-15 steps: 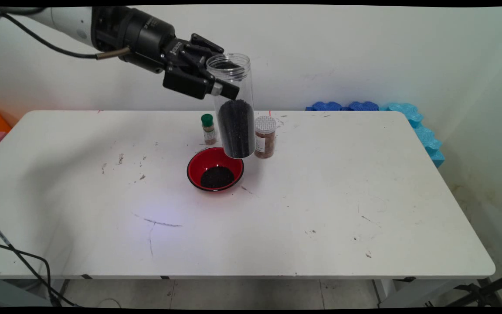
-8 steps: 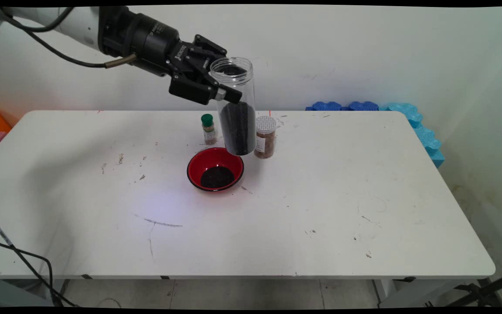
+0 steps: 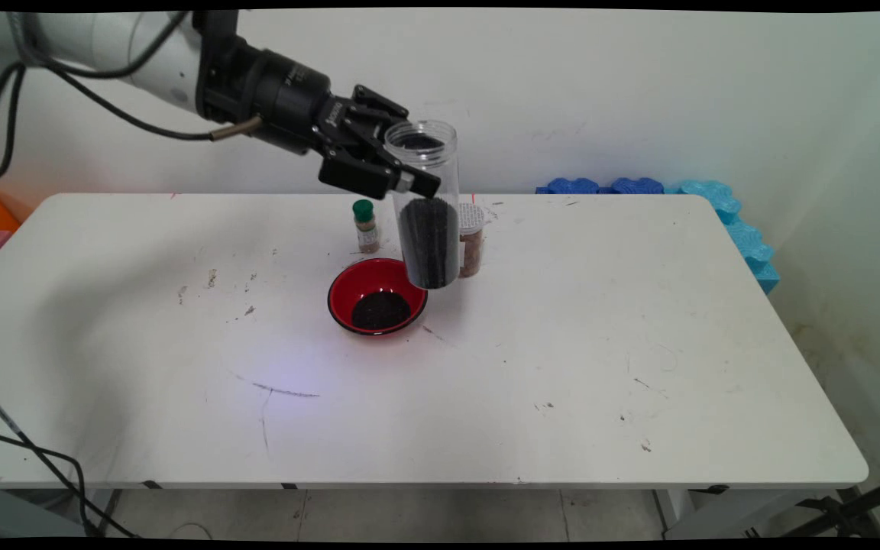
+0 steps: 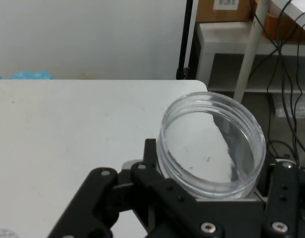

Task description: Place the picked object on the table

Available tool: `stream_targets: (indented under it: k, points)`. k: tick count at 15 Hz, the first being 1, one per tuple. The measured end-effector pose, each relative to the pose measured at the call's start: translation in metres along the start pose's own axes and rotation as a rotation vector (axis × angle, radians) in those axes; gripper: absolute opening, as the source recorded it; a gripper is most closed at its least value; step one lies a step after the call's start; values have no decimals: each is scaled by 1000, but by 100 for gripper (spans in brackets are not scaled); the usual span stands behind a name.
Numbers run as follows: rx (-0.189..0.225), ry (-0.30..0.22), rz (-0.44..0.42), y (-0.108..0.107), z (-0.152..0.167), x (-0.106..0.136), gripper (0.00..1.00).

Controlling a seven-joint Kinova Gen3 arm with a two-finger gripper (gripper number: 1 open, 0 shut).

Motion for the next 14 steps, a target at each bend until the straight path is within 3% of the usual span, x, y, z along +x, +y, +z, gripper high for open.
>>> stream_targets:
  k: [14]
  points:
    - [19, -31, -74, 30, 55, -84, 0]
